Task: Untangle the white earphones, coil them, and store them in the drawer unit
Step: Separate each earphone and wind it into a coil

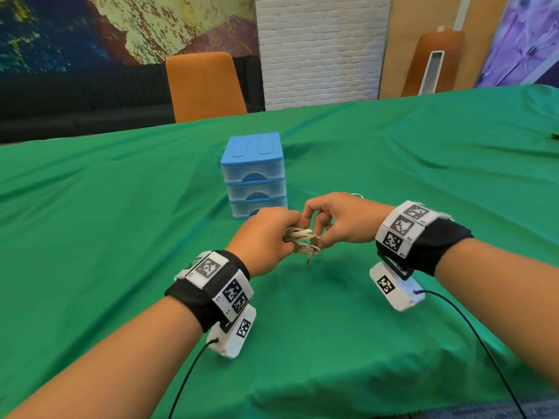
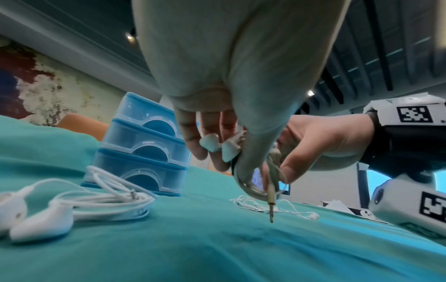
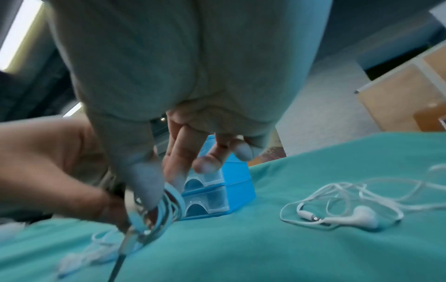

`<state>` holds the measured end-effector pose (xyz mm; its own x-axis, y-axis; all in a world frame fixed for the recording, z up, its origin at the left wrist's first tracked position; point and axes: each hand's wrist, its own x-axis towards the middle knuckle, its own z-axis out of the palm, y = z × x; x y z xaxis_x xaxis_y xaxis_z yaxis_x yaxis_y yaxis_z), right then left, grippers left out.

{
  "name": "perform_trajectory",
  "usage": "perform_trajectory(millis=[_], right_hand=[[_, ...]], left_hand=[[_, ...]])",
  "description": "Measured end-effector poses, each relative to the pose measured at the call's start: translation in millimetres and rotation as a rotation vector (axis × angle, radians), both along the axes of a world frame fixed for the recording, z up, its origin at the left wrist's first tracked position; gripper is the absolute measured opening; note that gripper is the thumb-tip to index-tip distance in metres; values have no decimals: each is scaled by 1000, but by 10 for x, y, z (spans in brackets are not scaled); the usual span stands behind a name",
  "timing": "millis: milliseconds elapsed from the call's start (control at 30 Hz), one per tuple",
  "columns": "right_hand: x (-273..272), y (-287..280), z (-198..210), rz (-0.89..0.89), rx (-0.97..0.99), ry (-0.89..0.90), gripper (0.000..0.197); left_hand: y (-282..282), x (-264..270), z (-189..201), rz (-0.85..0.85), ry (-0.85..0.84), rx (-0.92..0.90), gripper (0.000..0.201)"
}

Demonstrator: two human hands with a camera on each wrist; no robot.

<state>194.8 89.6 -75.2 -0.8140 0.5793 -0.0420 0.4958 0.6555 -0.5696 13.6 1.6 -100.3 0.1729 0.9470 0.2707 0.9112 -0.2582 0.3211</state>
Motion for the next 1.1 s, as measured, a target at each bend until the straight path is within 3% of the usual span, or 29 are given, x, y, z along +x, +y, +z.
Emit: perform_trajectory(millis=[100,167,400,533,767,1100], right_hand=[[9,-54,-16,35,285,-4,22],[15,-91,-19,84,379,6,18],[138,-112,-108,90,324,-103,19],[143,-183,-114,85,260,-205,25],[163,-190,-218,63,212,-167,16],[141,-155,-142,-39,193,-24,8]], left_hand=[[-47,49,22,-25,184,59,19],[-79,86,47,-65,298,85,21],[-181,155,22,-202,573,-81,35],[-205,156,31,-223,496,-177,35],[-216,97,89,-243,357,-291,25],[-146,13,90,-179,164,-219,19]])
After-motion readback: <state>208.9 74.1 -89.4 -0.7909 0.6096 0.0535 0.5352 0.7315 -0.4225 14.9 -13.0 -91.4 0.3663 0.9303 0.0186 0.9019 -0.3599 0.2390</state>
